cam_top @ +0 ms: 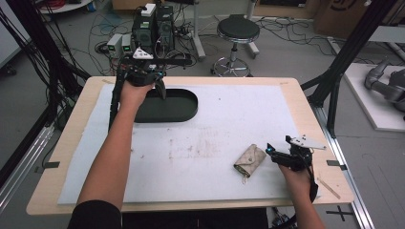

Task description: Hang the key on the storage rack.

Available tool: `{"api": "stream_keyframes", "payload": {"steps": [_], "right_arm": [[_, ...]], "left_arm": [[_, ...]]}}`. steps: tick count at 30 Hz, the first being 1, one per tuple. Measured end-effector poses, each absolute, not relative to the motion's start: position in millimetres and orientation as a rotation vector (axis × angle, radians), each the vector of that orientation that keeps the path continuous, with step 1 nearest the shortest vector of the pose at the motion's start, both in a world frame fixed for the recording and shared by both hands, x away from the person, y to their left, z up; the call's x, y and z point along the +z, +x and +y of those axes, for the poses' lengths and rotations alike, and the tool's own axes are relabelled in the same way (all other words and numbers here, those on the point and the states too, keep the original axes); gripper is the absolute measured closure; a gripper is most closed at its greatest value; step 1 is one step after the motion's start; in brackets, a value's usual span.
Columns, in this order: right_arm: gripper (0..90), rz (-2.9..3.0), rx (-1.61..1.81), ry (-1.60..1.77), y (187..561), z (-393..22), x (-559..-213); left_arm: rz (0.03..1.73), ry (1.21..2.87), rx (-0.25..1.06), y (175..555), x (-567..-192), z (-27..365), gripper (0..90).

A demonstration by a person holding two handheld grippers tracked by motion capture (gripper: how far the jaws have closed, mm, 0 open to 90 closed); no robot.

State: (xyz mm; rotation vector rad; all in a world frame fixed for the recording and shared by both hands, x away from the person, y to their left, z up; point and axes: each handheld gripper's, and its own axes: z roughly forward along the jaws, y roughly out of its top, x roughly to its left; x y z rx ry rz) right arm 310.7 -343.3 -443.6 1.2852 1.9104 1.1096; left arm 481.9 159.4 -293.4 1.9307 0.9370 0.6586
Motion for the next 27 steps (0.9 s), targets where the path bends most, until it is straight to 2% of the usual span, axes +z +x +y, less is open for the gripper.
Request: {"api": "stream_keyframes", "payload": {"steps": [20, 22, 27], "right_arm": [[16.2, 1.912, 1.101, 1.288, 310.8, -344.4, -444.4], [16.2, 1.914, 1.103, 1.288, 310.7, -344.6, -444.4], [16.2, 1.912, 1.111, 1.281, 309.5, -344.2, -443.7]], "left_arm": [[0.945, 1.945, 0.595, 503.2, -314.8, 145.0, 86.9], [0.947, 1.951, 0.589, 503.9, -316.0, 144.9, 85.5], [0.950, 1.942, 0.564, 500.7, -319.1, 145.8, 74.0]]}}
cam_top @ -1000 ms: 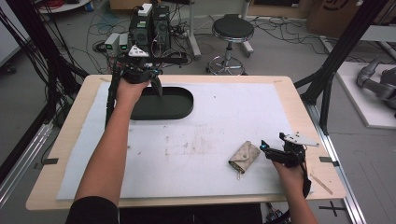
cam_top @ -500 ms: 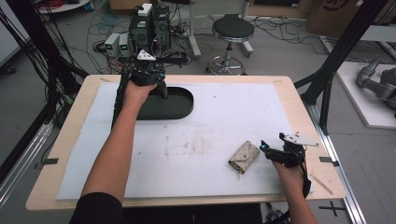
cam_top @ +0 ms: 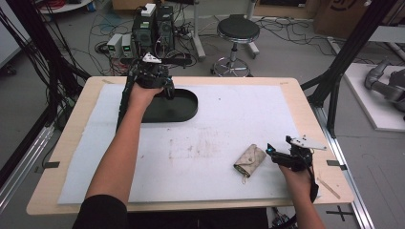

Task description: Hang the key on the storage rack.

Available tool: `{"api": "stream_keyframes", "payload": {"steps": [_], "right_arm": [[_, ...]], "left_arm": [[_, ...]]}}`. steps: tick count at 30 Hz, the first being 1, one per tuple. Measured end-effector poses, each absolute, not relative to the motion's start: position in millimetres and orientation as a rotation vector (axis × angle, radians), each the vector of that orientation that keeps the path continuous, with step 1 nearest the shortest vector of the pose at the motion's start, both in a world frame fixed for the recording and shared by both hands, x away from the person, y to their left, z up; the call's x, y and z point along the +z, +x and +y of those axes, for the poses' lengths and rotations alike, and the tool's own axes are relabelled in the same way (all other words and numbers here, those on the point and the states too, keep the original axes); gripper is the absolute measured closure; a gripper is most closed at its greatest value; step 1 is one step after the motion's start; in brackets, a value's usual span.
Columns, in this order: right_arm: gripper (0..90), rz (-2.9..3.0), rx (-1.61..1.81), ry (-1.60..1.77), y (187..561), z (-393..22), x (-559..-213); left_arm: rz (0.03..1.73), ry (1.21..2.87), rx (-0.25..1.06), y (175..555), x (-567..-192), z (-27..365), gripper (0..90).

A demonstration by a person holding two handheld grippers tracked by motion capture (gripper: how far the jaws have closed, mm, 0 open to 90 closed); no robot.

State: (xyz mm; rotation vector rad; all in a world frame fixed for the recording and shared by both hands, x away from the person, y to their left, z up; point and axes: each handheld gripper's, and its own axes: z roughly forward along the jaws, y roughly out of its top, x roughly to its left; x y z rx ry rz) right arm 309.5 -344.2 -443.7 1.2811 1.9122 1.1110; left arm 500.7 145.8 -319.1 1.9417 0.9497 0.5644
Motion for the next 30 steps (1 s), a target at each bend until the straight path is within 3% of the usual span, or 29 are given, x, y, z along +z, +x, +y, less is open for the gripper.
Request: {"api": "stream_keyframes", "payload": {"steps": [17, 30], "right_arm": [[16.2, 1.915, 1.110, 1.278, 307.9, -340.7, -442.4], [16.2, 1.921, 1.101, 1.281, 307.5, -340.0, -443.2]], "left_arm": [[0.900, 1.918, 0.439, 444.8, -342.7, 171.8, 46.0], [0.774, 1.839, 0.305, 394.9, -374.4, 175.5, 30.2]]}}
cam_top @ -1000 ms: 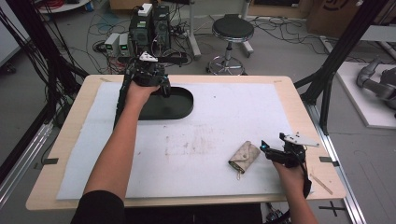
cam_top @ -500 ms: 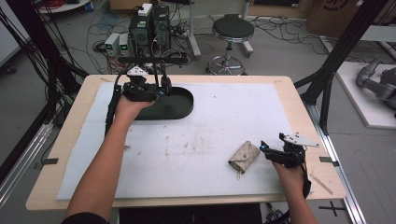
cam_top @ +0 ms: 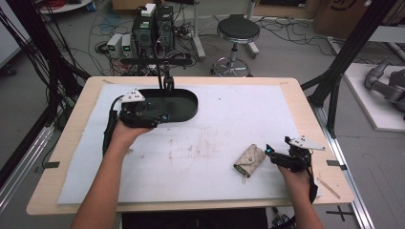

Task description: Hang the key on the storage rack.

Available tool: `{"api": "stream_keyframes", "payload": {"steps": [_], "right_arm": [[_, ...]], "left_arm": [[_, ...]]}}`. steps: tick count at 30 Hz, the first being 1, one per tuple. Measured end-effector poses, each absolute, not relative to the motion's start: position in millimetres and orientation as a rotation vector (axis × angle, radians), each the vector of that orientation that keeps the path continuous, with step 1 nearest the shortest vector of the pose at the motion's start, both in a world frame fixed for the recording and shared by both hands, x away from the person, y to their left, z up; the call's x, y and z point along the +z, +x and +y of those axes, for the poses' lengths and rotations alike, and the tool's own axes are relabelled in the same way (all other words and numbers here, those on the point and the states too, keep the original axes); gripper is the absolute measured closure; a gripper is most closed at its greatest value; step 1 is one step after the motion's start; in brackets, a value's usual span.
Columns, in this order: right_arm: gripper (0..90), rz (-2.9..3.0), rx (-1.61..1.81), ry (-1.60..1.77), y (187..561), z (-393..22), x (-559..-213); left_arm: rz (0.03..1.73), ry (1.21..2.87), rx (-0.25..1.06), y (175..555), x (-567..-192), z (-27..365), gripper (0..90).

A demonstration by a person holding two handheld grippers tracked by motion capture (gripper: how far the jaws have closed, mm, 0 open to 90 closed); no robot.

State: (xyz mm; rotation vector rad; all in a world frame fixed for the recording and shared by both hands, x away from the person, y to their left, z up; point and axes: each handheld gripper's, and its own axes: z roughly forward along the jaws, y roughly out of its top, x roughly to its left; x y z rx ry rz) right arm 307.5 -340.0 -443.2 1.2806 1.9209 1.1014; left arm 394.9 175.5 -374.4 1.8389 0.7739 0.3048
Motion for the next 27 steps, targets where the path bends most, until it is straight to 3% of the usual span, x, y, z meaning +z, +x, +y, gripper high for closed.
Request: {"api": "stream_keyframes", "payload": {"steps": [19, 24, 27], "right_arm": [[16.2, 1.920, 1.108, 1.295, 310.5, -337.0, -443.9], [16.2, 1.922, 1.116, 1.273, 310.8, -331.6, -442.4], [16.2, 1.909, 1.122, 1.287, 310.5, -333.4, -441.9]], "left_arm": [[0.761, 1.869, 0.316, 353.9, -409.2, 174.9, 27.0], [0.726, 1.852, 0.320, 344.5, -421.6, 177.8, 17.5], [0.725, 1.841, 0.330, 341.3, -423.7, 179.7, 17.2]]}}
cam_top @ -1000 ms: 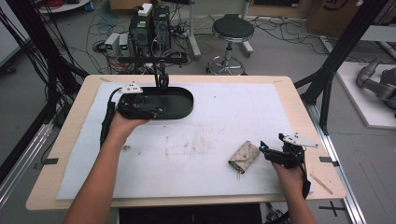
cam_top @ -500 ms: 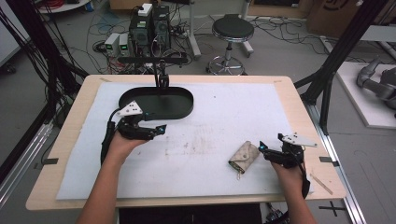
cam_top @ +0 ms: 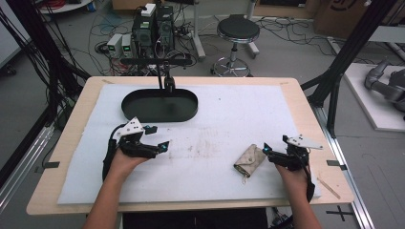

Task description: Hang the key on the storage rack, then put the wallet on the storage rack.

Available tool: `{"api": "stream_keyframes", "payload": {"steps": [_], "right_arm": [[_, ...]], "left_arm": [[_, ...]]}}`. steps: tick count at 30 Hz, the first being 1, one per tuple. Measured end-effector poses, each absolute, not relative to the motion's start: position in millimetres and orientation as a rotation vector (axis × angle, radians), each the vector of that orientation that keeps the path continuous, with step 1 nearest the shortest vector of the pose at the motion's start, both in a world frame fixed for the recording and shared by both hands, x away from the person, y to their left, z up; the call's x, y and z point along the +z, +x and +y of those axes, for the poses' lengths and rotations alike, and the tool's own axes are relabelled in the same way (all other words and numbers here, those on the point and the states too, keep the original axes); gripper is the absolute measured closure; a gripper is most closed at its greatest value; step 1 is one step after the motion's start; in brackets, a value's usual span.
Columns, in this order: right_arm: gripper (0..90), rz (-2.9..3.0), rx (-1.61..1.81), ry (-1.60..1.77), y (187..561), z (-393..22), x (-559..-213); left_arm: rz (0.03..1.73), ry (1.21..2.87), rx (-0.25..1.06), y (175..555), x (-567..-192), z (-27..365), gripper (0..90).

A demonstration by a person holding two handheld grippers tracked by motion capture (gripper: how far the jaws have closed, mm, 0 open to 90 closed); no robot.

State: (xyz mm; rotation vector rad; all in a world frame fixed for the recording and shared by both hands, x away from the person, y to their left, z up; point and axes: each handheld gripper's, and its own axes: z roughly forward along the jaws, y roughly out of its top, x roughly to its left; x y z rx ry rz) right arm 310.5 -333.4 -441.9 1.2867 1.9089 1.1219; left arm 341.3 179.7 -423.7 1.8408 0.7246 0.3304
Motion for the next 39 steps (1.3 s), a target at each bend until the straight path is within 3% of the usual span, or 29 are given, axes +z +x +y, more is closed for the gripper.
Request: {"api": "stream_keyframes", "payload": {"steps": [23, 33, 39], "right_arm": [[16.2, 1.911, 1.102, 1.320, 315.0, -342.3, -445.3], [16.2, 1.899, 1.115, 1.317, 310.9, -346.6, -443.6], [16.2, 1.891, 1.115, 1.327, 307.3, -350.9, -444.1]], "left_arm": [[0.768, 1.865, 0.343, 342.8, -431.4, 182.8, 13.9], [0.762, 1.896, 0.336, 341.1, -427.9, 166.6, 13.9], [0.738, 1.930, 0.318, 344.0, -419.9, 137.9, 13.8]]}}
